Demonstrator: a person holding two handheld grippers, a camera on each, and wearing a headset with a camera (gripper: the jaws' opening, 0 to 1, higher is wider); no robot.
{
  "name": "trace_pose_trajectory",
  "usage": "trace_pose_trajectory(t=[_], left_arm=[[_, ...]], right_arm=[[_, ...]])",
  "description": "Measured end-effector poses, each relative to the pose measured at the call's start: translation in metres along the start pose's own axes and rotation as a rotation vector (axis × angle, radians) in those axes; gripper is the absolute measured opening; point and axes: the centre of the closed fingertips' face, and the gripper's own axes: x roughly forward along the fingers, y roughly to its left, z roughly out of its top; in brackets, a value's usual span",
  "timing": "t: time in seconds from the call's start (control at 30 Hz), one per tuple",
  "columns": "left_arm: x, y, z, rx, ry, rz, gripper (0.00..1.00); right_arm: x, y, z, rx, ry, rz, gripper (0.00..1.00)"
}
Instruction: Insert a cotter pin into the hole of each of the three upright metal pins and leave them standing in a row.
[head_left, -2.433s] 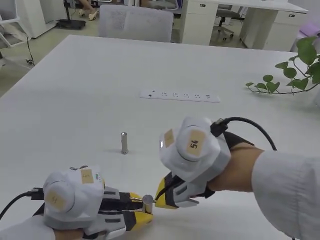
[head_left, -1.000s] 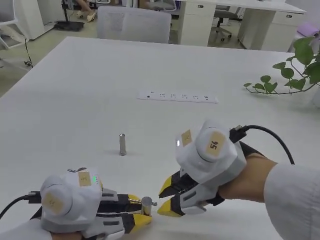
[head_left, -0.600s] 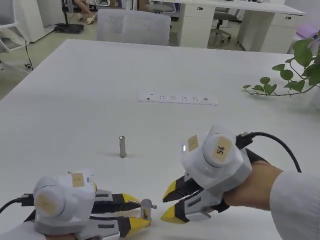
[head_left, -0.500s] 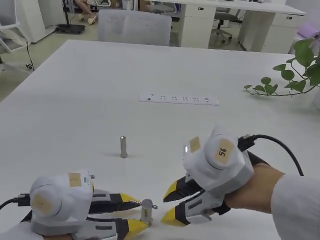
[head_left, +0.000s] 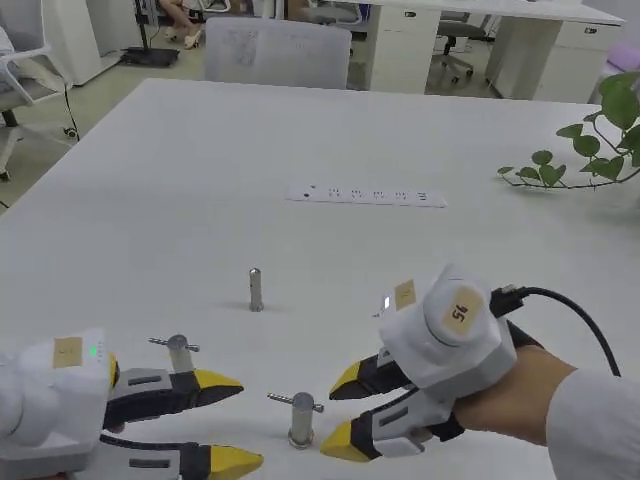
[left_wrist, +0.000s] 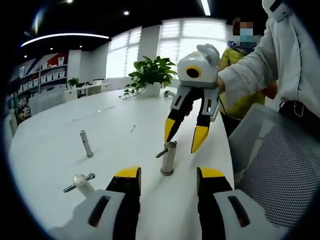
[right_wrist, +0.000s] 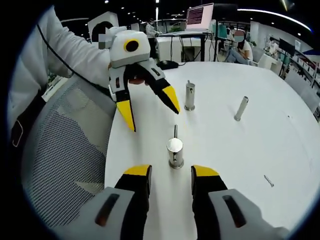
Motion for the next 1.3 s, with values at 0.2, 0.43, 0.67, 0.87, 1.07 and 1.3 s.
trace_pose_trajectory(t=[0.2,0.43,0.67,0.87,1.07,1.3], left_arm=[[-0.018,-0.001,0.007,-0.011,-0.024,0.024,0.51],[-0.035,0.005,0.007,-0.029,-0.036,0.072,0.56],[-0.047,0.008,0.005,-0.043,-0.042,0.105,0.6],[-0.054,0.012,0.008,-0.045,-0.061,0.131,0.69],[-0.06,0.017,0.009,-0.051,-0.066,0.154,0.75],[-0.063,0.017,0.005,-0.054,-0.055,0.162,0.74]], right_arm=[[0.004,0.0,-0.004,0.028,-0.019,-0.005,0.37],[0.01,0.002,-0.001,0.073,-0.073,-0.009,0.39],[0.023,0.003,-0.001,0.09,-0.105,-0.021,0.38],[0.03,-0.004,0.005,0.1,-0.164,-0.047,0.37],[0.037,-0.003,0.003,0.077,-0.177,-0.05,0.32],[0.039,-0.008,0.005,0.051,-0.193,-0.066,0.23]])
